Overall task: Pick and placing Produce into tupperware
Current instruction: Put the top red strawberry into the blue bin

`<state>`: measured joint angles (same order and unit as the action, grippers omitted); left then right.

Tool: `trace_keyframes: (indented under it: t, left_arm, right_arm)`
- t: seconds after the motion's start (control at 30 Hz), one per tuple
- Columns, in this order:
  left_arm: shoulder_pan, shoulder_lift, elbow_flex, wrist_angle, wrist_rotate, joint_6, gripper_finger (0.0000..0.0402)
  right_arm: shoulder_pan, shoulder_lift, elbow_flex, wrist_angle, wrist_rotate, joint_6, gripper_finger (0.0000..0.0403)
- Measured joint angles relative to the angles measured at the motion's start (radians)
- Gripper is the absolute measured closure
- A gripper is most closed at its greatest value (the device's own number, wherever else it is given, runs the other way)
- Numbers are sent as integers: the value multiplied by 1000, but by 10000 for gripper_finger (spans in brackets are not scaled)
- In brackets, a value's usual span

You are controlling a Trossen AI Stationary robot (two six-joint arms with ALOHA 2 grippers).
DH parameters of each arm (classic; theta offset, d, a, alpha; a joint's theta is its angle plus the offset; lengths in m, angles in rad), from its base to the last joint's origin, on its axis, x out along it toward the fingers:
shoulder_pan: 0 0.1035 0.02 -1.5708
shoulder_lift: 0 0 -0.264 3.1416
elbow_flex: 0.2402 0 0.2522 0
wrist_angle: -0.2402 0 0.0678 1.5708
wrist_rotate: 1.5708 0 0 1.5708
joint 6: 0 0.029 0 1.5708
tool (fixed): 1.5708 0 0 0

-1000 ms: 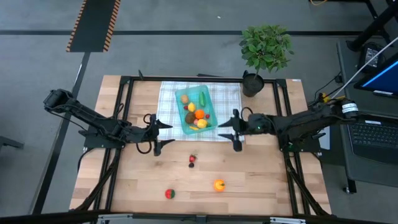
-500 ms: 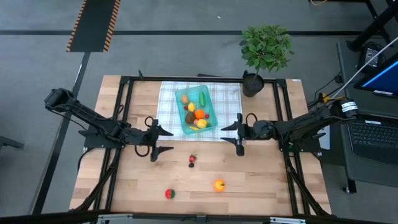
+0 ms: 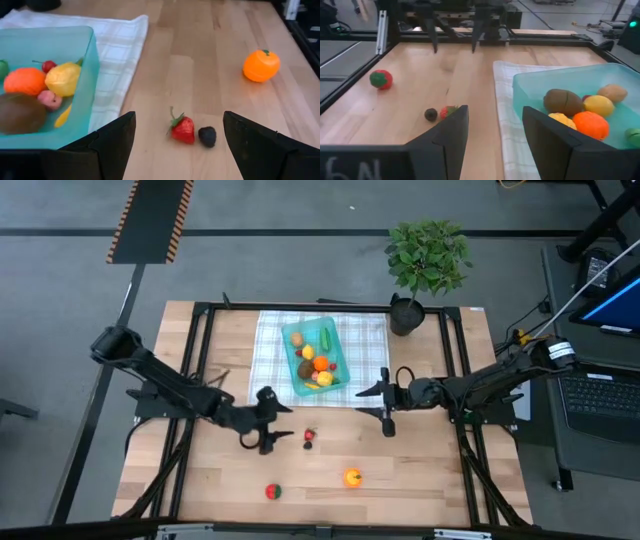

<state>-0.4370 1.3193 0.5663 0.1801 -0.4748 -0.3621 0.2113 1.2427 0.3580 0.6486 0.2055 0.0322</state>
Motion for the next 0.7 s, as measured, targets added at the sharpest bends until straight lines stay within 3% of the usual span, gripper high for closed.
trace_keyframes:
  t: [0.17, 0.4, 0.7]
  left_arm:
    - [-10, 104, 108, -122, -55, -163, 111]
    - [-21, 240, 245, -210, -126, -340, 111]
    - [-20, 398, 518, -541, -151, -552, 111]
  right_arm:
    - [42, -26, -59, 68, 84, 13, 214]
    - [86, -142, -172, 166, 100, -11, 214]
    - [89, -199, -195, 146, 101, 16, 214]
